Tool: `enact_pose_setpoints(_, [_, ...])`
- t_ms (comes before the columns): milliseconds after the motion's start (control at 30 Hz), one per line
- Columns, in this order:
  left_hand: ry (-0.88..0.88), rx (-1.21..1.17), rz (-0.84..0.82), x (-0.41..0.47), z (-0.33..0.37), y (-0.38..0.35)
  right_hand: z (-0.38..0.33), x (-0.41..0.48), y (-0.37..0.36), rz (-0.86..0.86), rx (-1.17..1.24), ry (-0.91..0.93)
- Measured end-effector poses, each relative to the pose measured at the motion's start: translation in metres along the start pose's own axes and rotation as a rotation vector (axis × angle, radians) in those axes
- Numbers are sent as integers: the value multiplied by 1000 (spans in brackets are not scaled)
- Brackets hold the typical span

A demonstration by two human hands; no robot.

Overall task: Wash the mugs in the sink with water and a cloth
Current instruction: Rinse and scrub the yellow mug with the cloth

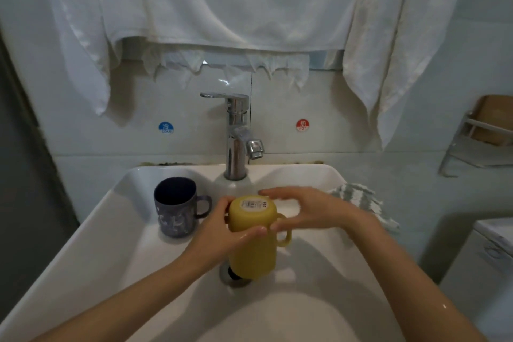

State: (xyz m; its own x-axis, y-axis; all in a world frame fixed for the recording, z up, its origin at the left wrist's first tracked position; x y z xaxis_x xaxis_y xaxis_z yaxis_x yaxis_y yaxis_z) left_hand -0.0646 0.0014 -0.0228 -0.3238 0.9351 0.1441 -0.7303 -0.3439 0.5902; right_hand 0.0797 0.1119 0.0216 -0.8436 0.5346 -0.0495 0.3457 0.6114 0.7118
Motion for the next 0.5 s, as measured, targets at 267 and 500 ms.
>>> enact_pose_setpoints(267, [12,62,58,-1,-10,3,75,-26,29,-35,-660,-678])
enact_pose_setpoints(500, [-22,81,56,-2,-7,3,88,-8,36,352,-567,-445])
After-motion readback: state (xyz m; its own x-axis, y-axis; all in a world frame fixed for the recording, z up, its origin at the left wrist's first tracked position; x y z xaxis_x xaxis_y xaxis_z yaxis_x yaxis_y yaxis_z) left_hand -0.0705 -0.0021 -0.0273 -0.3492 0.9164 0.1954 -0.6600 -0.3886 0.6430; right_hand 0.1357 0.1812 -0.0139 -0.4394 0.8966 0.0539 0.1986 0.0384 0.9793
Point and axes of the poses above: each hand's wrist, its own x-axis towards the middle knuckle, its own y-axis out of the back of the hand, z = x × y, the point moved 3 cm from there along x, towards the middle knuckle, and after that the axes turned 15 degrees about x, right-handed, at the moved point
